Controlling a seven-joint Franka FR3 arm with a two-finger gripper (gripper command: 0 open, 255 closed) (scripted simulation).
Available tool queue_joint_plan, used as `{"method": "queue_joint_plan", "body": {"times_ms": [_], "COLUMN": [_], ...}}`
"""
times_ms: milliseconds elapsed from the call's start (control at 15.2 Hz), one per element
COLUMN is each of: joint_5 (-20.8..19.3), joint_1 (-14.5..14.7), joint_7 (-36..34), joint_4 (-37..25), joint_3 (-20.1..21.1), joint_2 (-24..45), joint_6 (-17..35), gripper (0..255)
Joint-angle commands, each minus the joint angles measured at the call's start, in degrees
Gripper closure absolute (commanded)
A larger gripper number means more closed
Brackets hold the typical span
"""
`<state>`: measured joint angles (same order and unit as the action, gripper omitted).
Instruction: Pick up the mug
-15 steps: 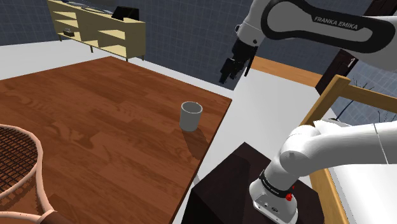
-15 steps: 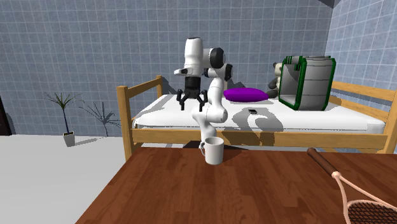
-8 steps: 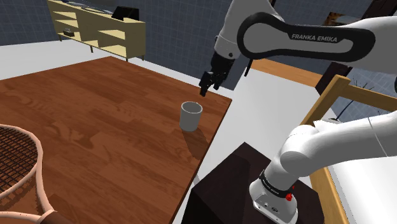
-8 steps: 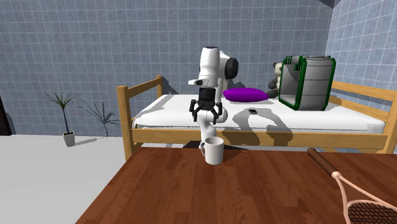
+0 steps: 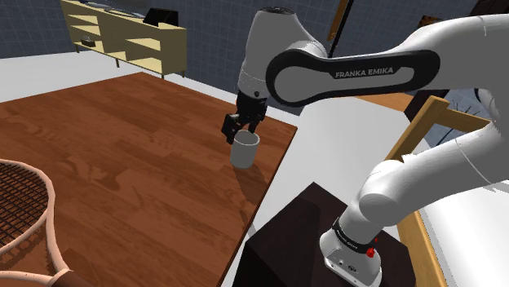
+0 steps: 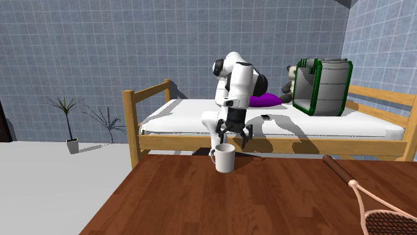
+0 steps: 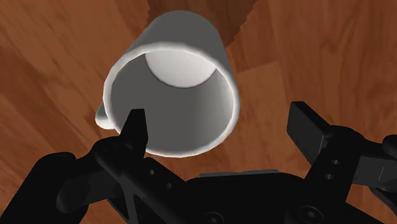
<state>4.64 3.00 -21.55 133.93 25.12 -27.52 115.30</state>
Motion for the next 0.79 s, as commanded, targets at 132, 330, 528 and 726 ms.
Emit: {"method": "queue_joint_plan", "body": {"times_ms": [132,330,528,726], "joint_5": [-0.42,-0.49,-0.54,-0.6], "joint_1": [-0.19,-0.22,-0.24,-0.28], "joint_7": [-1.81,-2.17,-2.37,-2.43], "joint_4": [1.15,2.98,3.9,3.7], "joint_3": [1.55,1.99,2.23,2.27], "joint_2": [1.97,2.58,2.96,3.1], "joint_6": [2.88,5.29,6.57,6.51], "gripper": [0,0,0,255]}}
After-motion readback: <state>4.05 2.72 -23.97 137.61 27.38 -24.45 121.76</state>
